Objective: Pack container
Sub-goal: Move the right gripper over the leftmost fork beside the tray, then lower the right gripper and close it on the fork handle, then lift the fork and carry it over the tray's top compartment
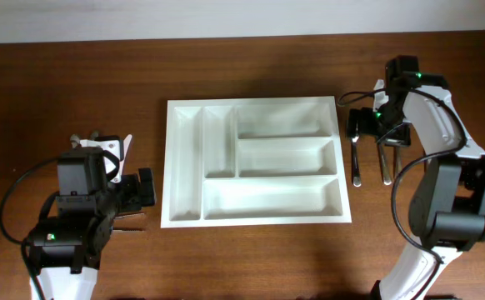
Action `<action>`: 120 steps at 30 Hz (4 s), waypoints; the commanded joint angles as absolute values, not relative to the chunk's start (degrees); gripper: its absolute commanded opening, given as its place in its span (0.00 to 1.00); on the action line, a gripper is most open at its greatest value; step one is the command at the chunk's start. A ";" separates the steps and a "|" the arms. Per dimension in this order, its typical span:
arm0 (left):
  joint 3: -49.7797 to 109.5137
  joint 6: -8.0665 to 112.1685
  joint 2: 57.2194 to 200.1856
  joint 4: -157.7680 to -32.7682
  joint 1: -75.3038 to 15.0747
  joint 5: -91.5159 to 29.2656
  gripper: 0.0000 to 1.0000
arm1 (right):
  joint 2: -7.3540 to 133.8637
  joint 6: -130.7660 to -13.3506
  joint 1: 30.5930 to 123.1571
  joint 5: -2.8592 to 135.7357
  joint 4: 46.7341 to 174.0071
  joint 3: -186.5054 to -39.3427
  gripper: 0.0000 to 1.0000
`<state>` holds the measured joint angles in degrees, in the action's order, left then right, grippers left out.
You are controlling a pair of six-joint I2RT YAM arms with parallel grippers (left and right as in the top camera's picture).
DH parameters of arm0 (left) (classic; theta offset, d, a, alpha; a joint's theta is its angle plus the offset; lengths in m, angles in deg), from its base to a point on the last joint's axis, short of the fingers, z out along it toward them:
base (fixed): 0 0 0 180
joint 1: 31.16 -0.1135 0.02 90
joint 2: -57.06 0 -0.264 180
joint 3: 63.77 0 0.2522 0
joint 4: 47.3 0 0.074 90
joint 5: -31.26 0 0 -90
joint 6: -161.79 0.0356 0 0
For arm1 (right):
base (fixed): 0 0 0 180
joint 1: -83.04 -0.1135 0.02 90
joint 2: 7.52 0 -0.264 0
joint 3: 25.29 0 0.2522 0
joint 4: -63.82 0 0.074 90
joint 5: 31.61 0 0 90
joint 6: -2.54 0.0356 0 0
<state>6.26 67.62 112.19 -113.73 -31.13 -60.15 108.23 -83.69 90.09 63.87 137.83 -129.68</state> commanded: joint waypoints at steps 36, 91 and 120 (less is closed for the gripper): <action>7.64 67.08 112.10 -113.64 -30.80 -59.54 0.99 | 116.55 -86.35 86.44 64.81 135.39 -129.90 0.62; 7.64 67.06 112.10 -113.62 -30.80 -59.54 0.99 | 116.62 -83.58 86.42 58.38 135.36 -127.95 0.09; 7.64 67.08 112.10 -113.62 -30.80 -59.54 0.99 | 114.43 -108.69 79.25 64.15 155.45 -163.64 0.04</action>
<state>6.39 67.62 112.19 -113.77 -31.13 -60.15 115.83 -95.95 83.18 59.26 153.77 -159.91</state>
